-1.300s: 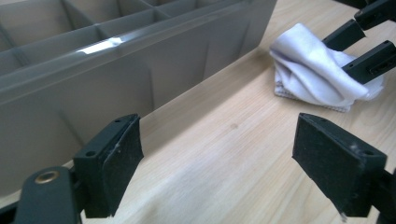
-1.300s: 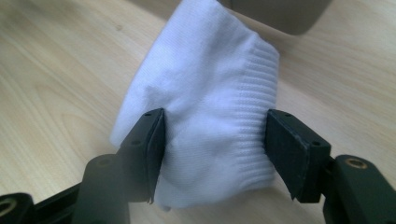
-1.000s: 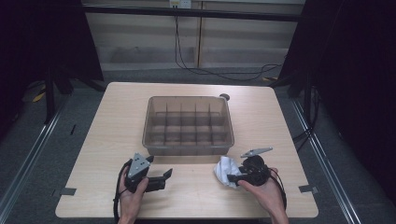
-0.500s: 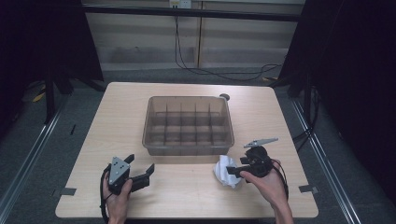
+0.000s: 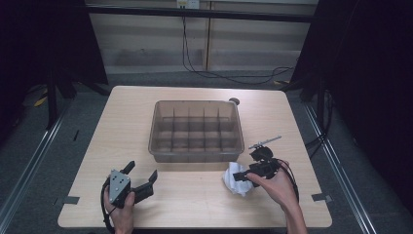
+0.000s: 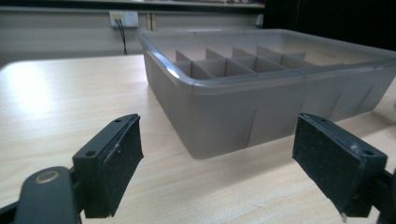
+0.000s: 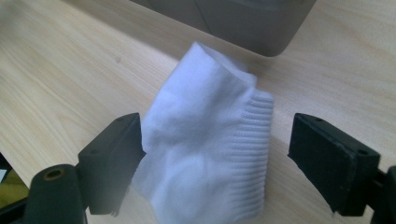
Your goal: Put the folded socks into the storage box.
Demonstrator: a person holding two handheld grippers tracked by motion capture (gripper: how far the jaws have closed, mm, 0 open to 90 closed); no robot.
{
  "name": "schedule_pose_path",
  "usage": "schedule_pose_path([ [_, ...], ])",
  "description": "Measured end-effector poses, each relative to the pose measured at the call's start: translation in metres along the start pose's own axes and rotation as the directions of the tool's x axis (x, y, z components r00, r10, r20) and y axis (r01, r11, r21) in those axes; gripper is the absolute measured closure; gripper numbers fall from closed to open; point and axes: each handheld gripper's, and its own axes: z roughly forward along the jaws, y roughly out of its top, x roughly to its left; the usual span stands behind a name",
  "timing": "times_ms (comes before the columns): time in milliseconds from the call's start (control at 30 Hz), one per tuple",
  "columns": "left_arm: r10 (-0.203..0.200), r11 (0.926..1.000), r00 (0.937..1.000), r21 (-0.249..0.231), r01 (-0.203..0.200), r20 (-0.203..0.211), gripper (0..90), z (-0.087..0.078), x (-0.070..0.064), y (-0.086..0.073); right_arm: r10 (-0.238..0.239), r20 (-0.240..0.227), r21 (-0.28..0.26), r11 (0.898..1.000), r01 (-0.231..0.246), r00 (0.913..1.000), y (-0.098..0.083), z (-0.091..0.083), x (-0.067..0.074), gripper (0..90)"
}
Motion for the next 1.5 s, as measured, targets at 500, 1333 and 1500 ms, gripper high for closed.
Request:
schedule_pose_path([
  [500,0.031,0.9995,0.9994,-0.011,-0.031,-0.018,15.8,0.000,-0.003,0.000,-0.043,0.007,0.155,0.987,0.042,0.9990,0.018,0.026,0.008,16.3],
  [1333,0.023,0.9992,0.9997,-0.032,-0.023,-0.002,15.9,-0.002,-0.003,-0.001,-0.162,0.118,0.281,0.952,0.123,0.9797,0.022,0.048,0.032,25.9],
  [1500,0.011,0.9988,0.9999,-0.048,-0.011,0.004,15.9,-0.003,-0.002,-0.002,-0.191,0.150,0.294,0.945,0.141,0.9700,0.021,0.053,0.038,27.0],
])
